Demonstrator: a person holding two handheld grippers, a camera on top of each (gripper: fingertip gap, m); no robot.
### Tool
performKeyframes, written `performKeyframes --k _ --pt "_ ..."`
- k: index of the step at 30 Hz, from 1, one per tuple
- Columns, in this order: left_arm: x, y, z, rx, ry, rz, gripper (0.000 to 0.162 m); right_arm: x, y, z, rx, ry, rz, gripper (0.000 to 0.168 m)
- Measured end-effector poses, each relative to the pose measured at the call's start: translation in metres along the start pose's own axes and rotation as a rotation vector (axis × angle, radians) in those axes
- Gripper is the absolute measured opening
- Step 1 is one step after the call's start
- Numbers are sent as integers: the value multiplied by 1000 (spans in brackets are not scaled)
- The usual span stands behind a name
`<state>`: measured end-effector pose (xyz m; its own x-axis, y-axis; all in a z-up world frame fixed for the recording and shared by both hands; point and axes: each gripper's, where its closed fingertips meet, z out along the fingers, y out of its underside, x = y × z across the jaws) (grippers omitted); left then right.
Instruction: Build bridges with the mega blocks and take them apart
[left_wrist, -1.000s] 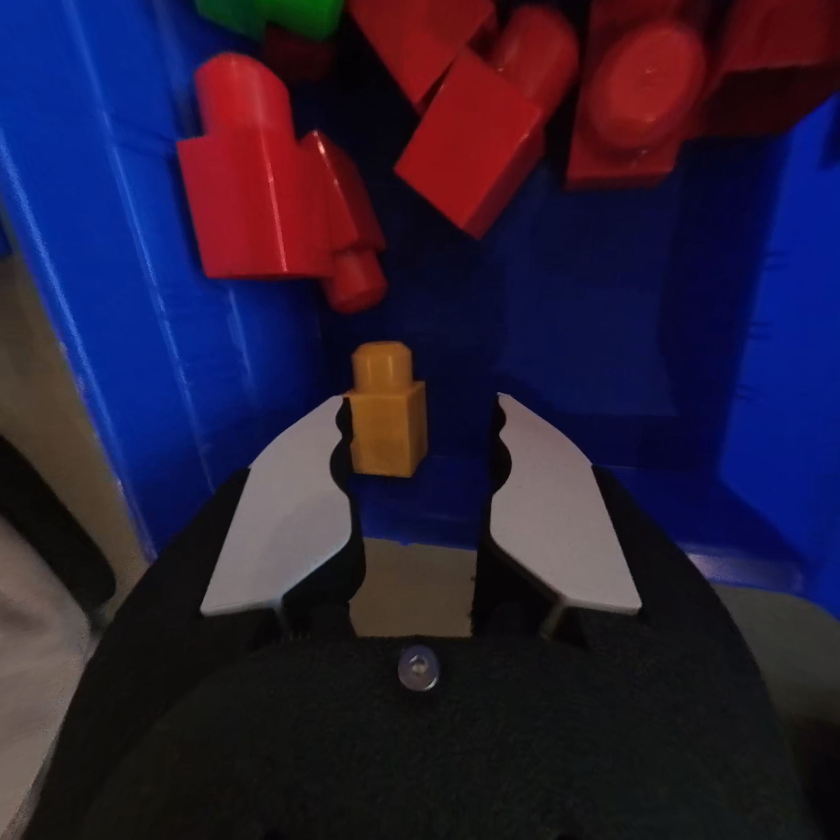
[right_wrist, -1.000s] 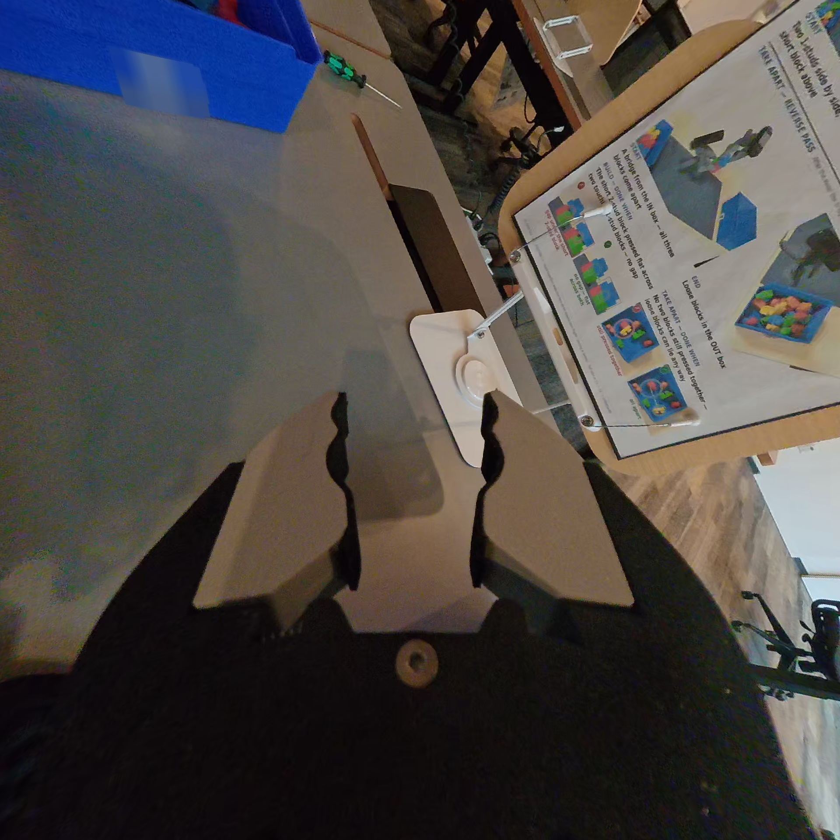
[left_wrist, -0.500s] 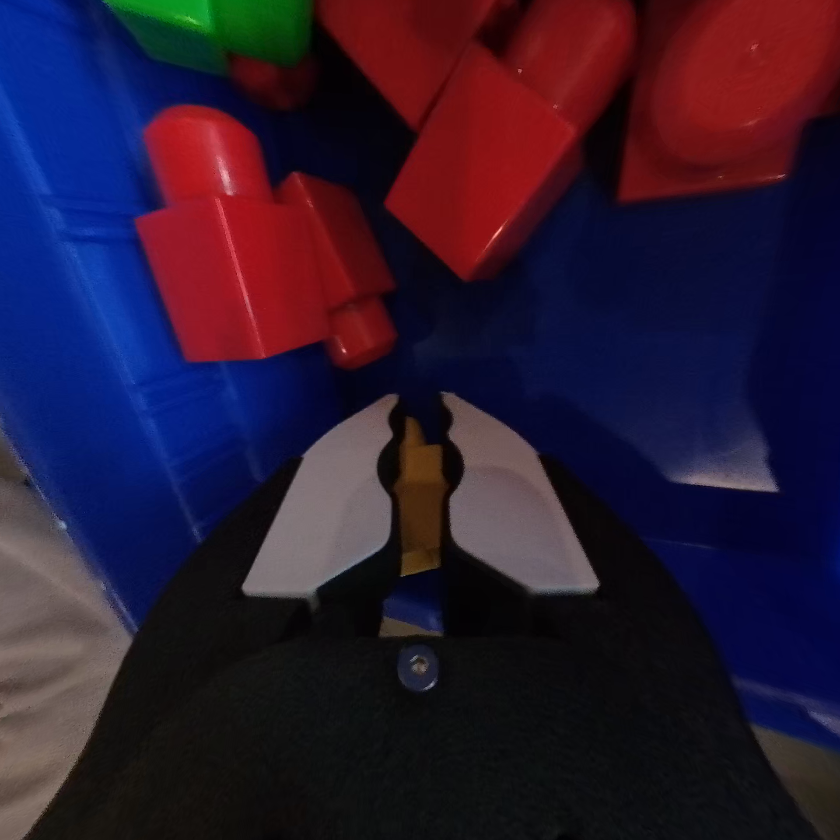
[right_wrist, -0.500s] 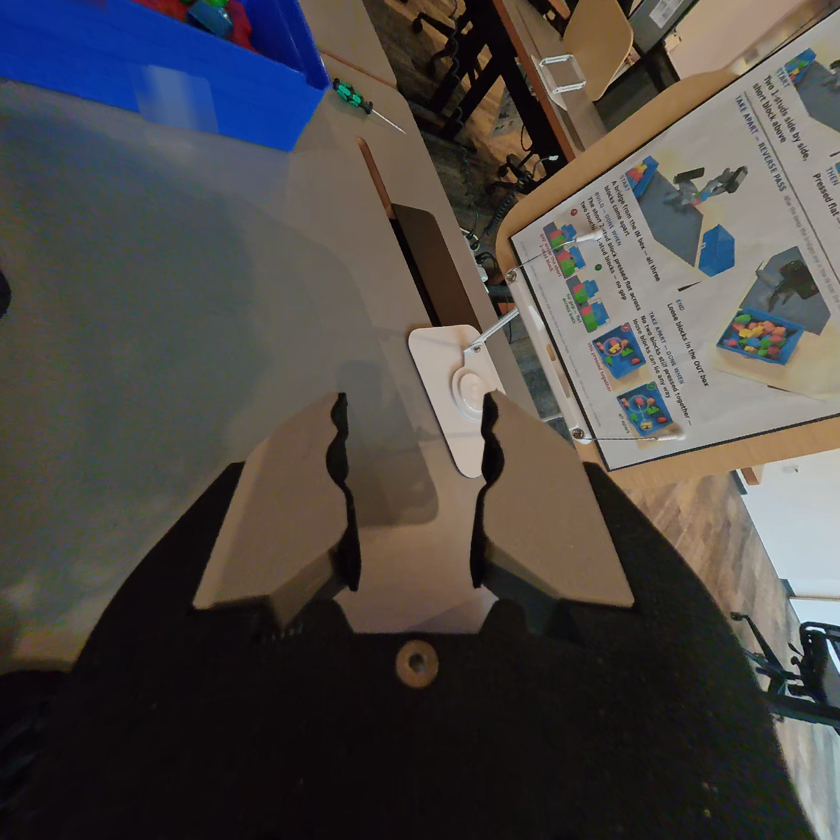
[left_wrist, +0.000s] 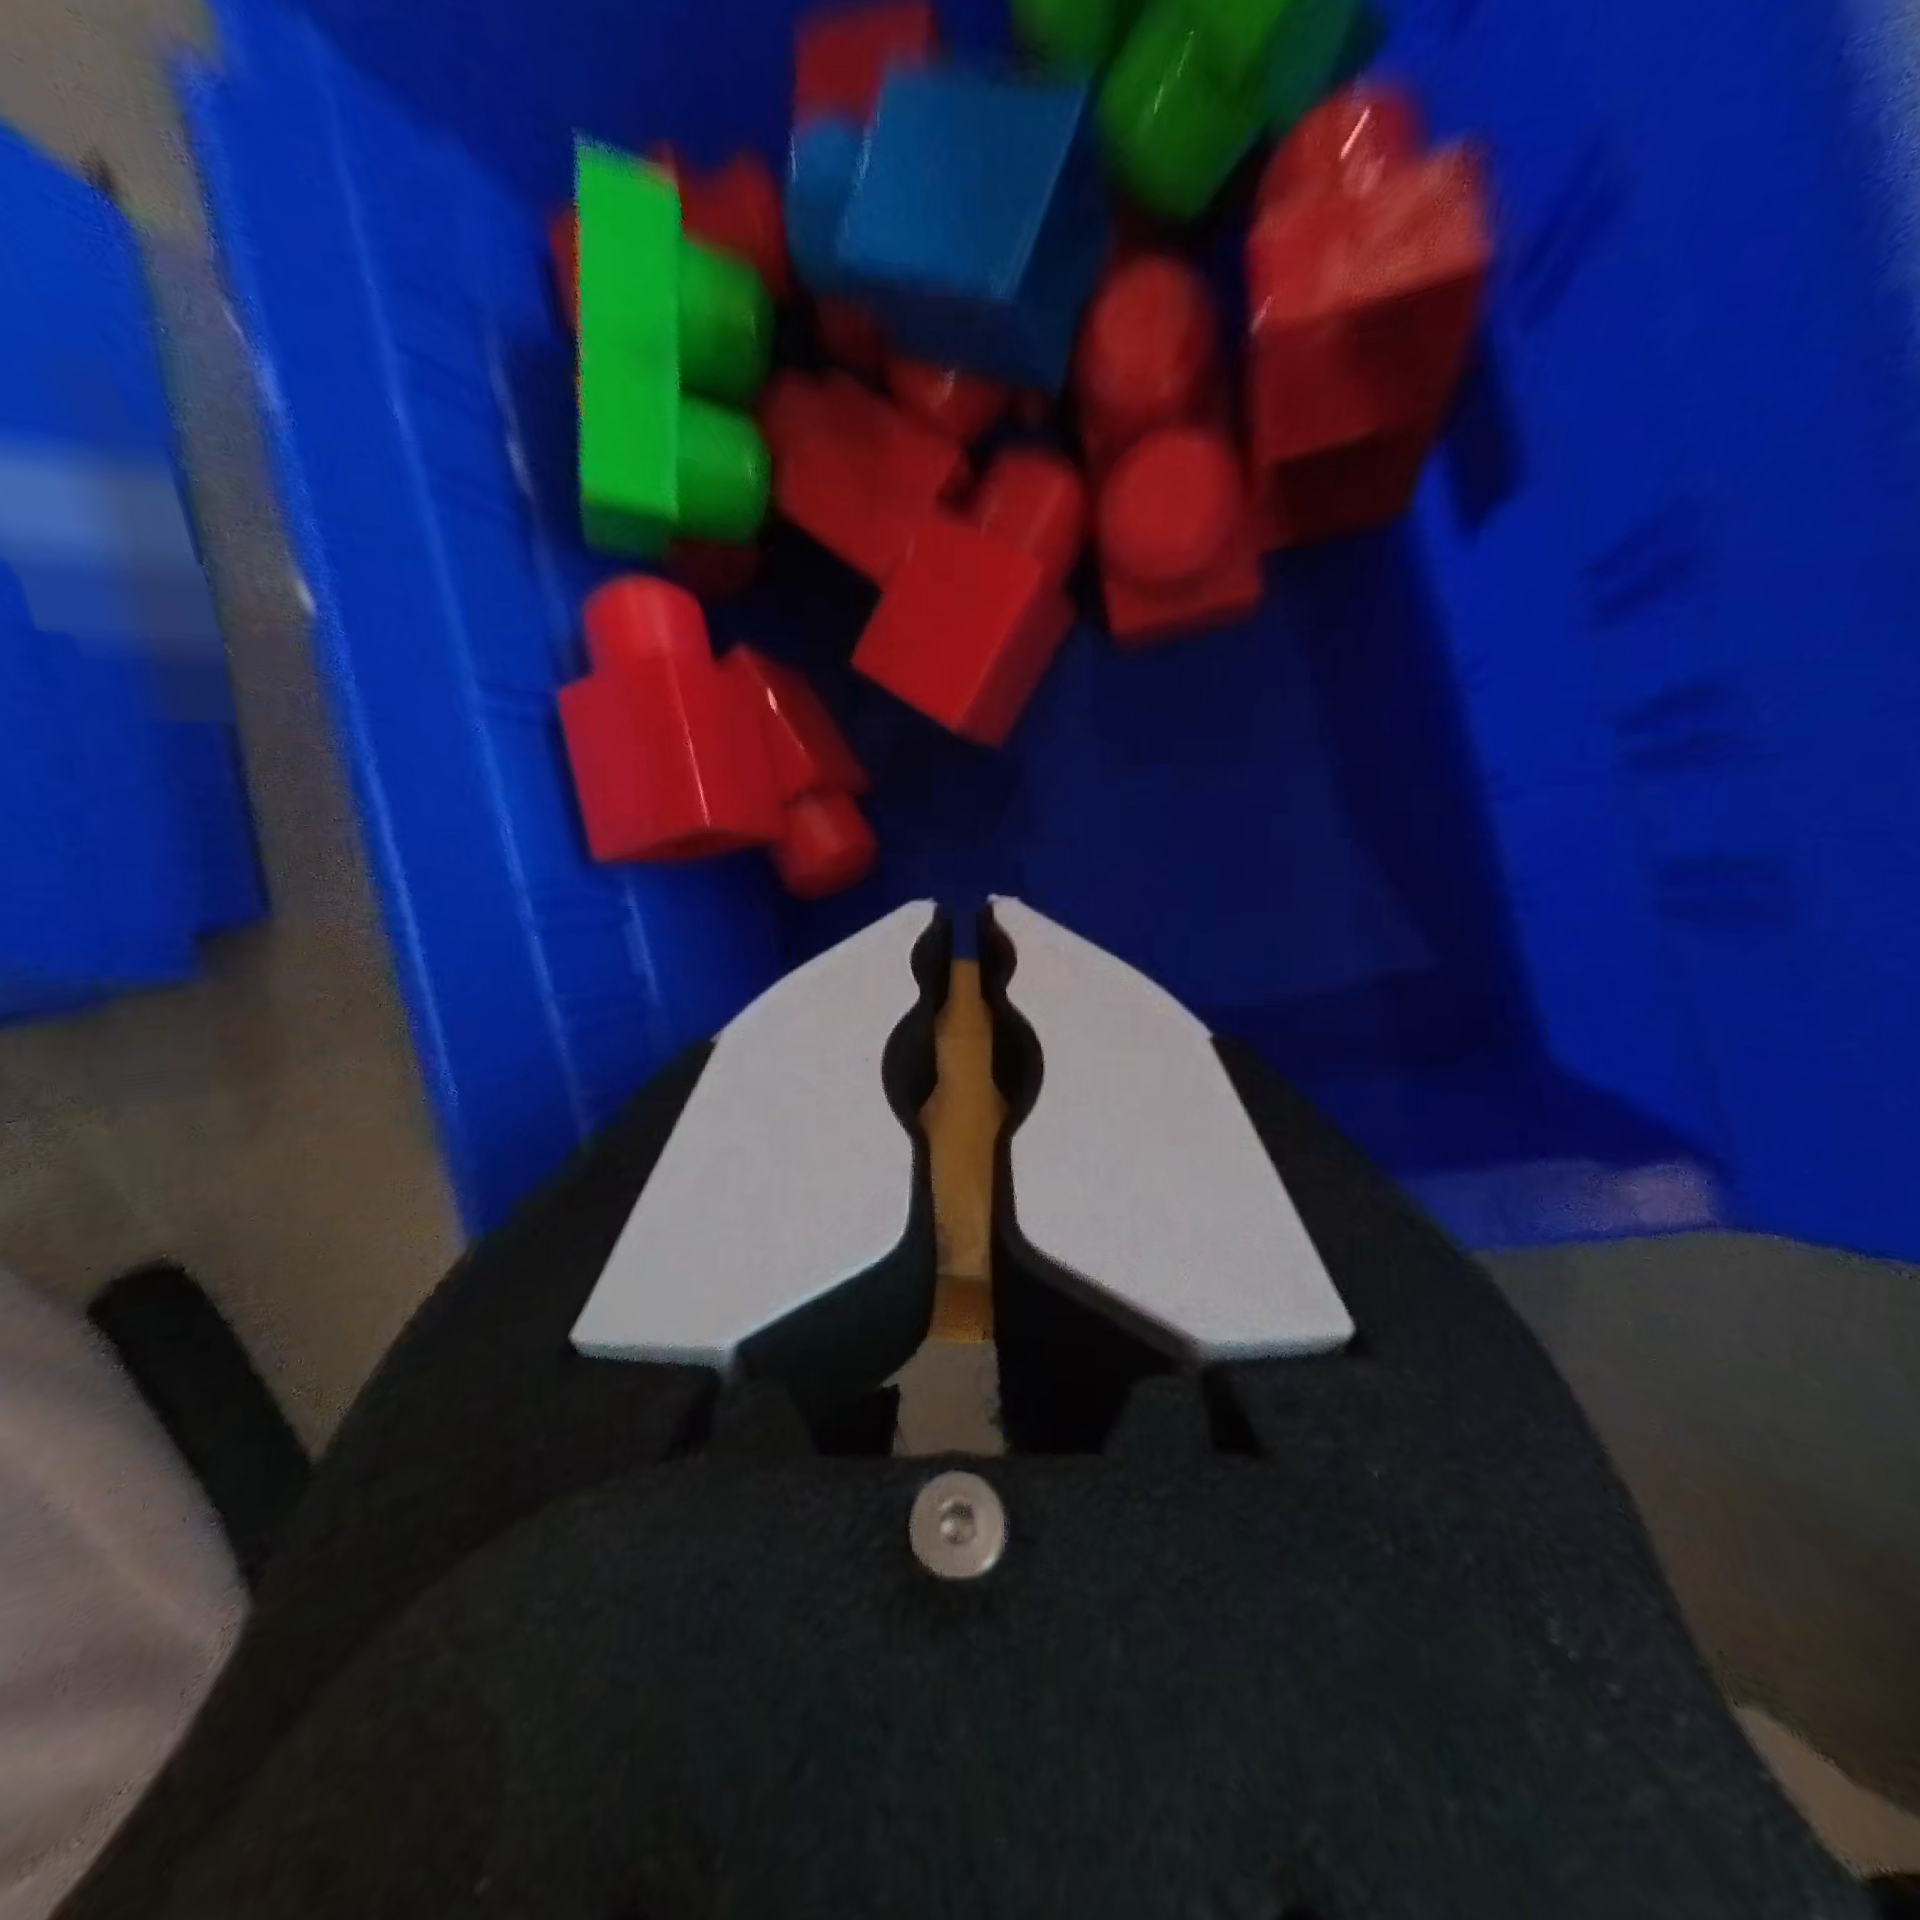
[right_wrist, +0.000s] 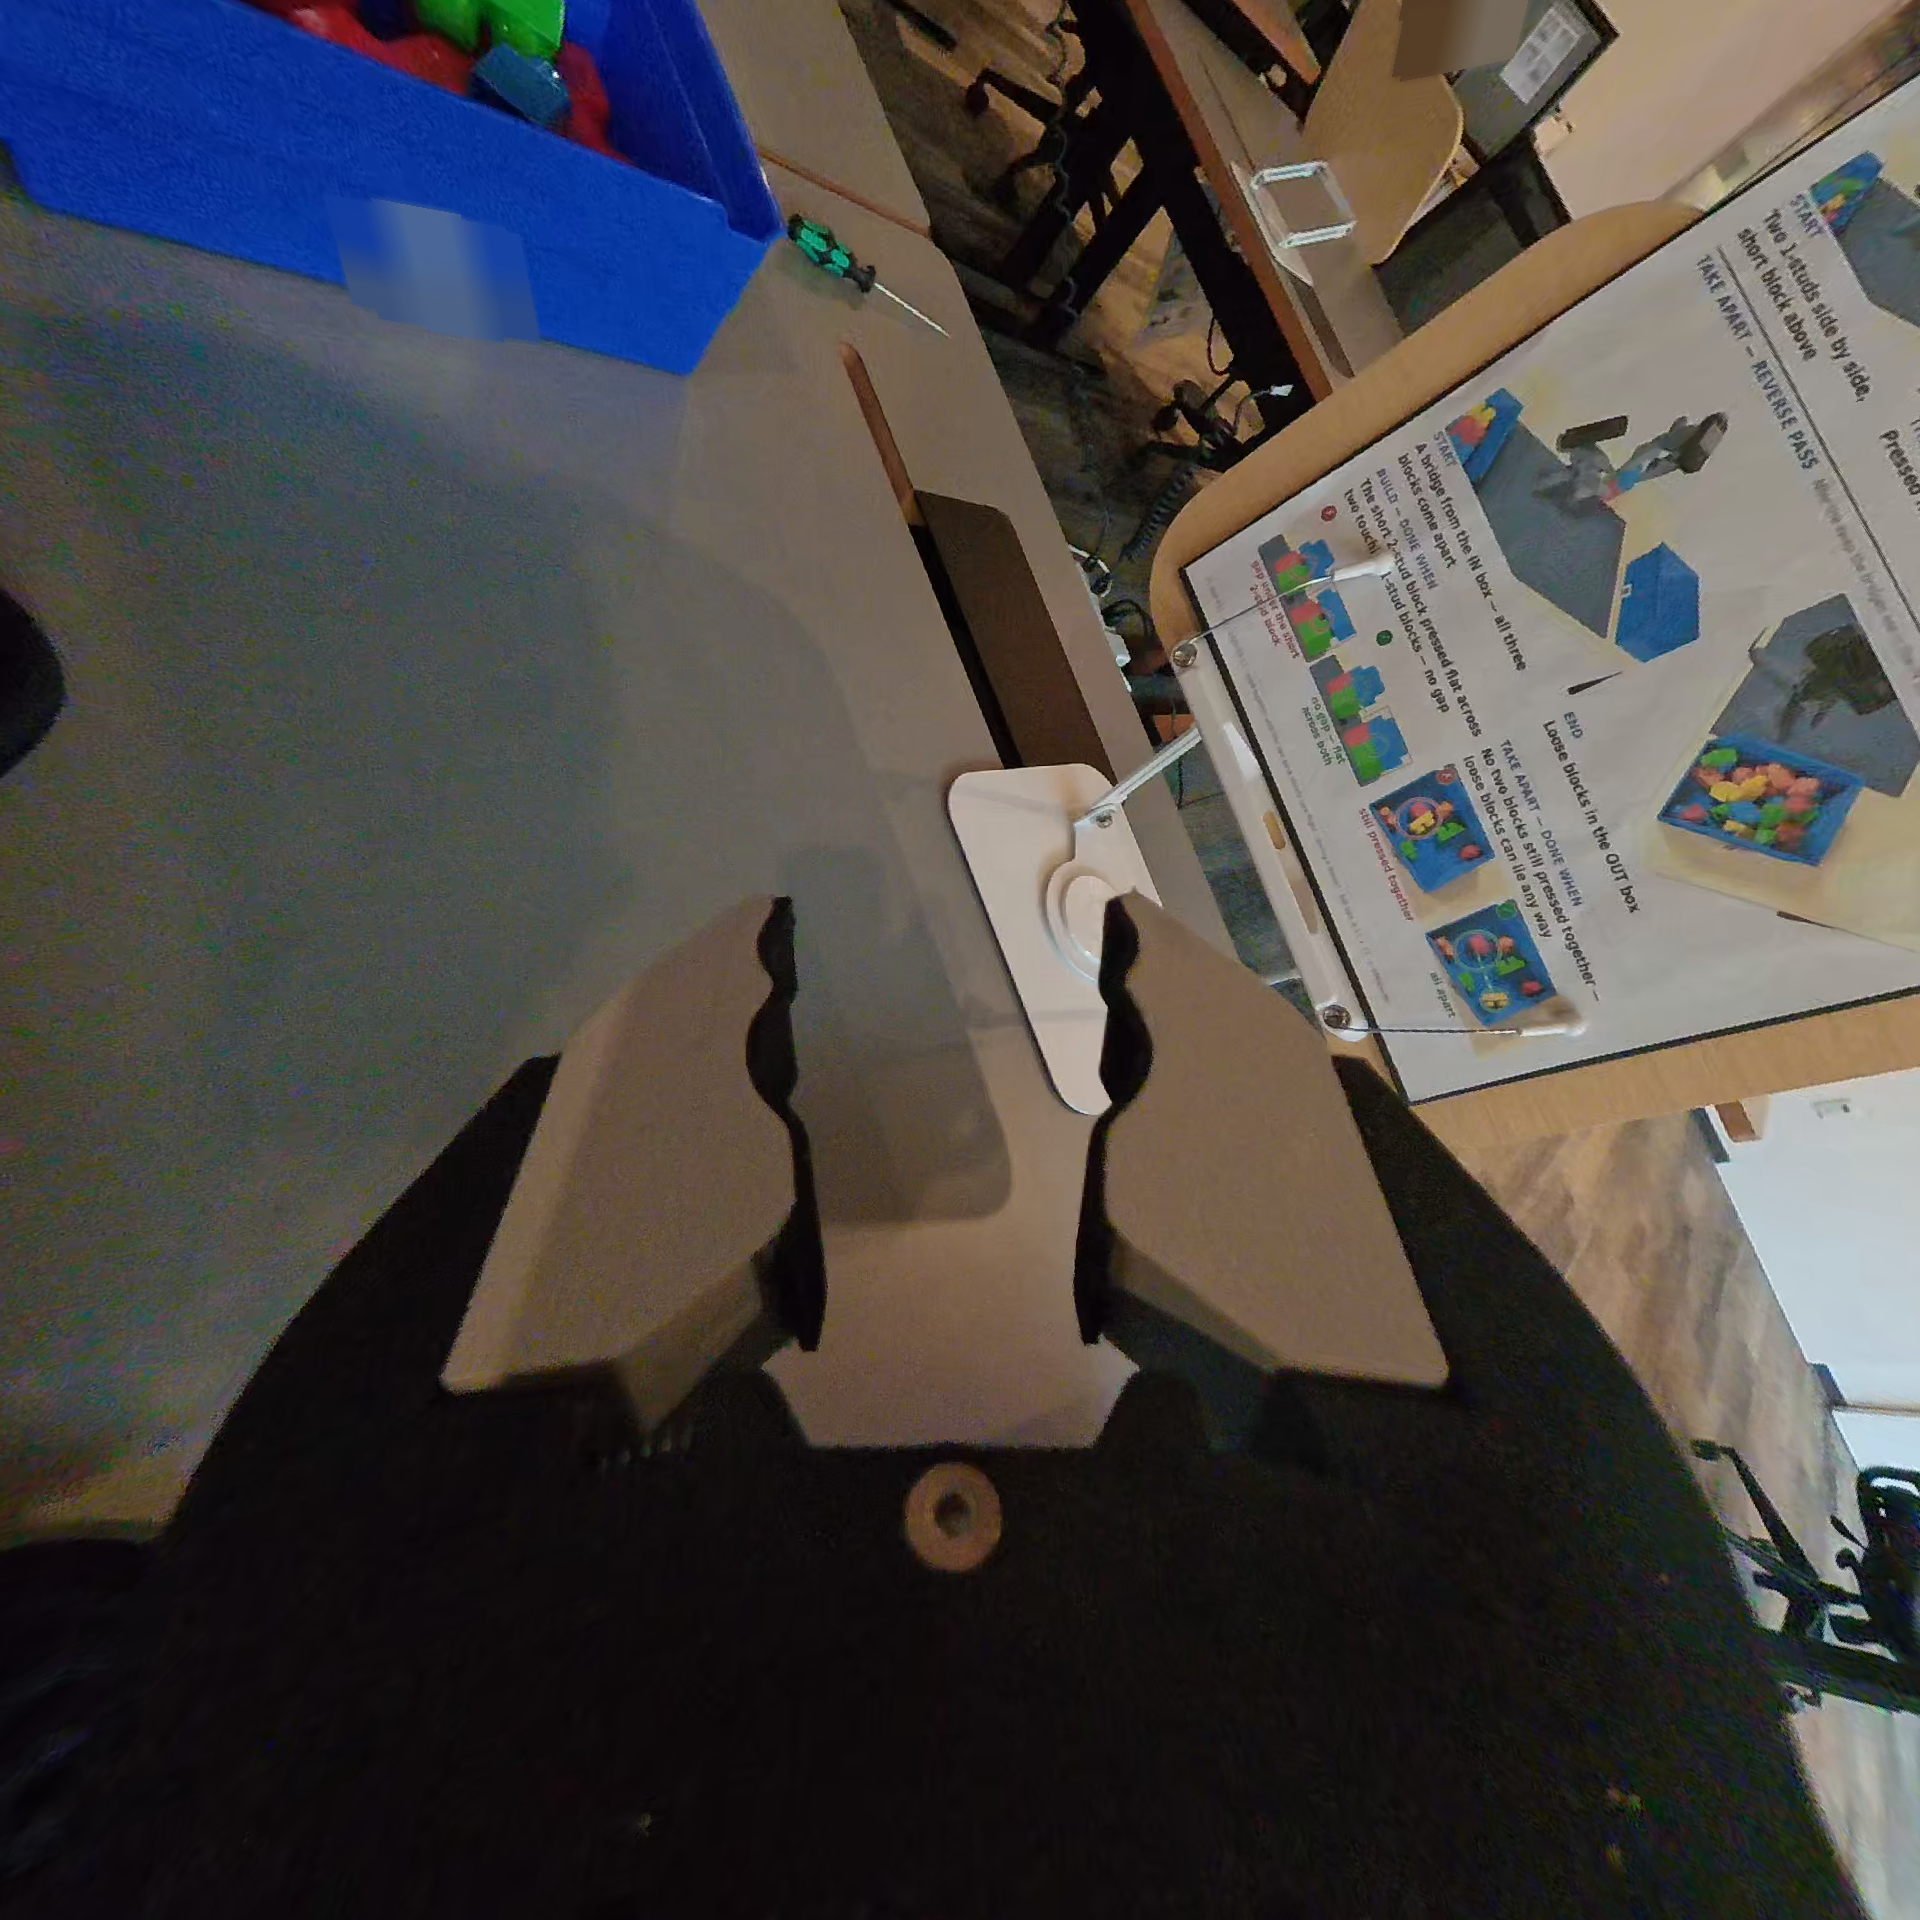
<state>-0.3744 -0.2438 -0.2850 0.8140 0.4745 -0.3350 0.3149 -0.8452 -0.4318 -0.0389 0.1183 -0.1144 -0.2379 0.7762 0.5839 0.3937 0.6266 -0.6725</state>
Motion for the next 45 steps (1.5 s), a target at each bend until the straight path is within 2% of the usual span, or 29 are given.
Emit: performKeyframes --k 5,8,12,16,21,26,29,32,34,36,37,42,45 --pt "22 -69 -49 417 63 95 5 -12 -13 4 72 -68 6 55" --pt "48 -112 -83 678 161 175 5 -24 -21 11 105 -130 3 54" --pt "89 -153 -132 983 328 280 5 -49 -33 30 145 -249 -3 56" --pt "138 -182 -189 1266 523 403 5 -74 -58 55 272 -365 71 58" --pt "204 -192 -249 1505 818 555 5 -83 -87 74 462 -387 195 61" --pt "257 -193 -272 1541 1018 667 5 -81 -109 57 622 -393 234 59" --pt "281 -195 -270 1506 1064 717 5 -83 -115 48 664 -402 213 56" --pt "297 -196 -269 1481 1100 738 5 -83 -116 44 690 -408 193 45" --pt "301 -198 -267 1467 1107 736 5 -84 -114 43 686 -416 165 36" --pt "300 -198 -265 1451 1117 727 4 -83 -111 43 671 -402 142 34" --pt "301 -197 -263 1436 1114 737 8 -84 -108 43 648 -412 125 34" --pt "290 -193 -248 1325 985 773 50 -79 -80 52 450 -416 94 34" --pt "269 -197 -229 1226 829 729 52 -91 -39 65 164 -466 37 34"
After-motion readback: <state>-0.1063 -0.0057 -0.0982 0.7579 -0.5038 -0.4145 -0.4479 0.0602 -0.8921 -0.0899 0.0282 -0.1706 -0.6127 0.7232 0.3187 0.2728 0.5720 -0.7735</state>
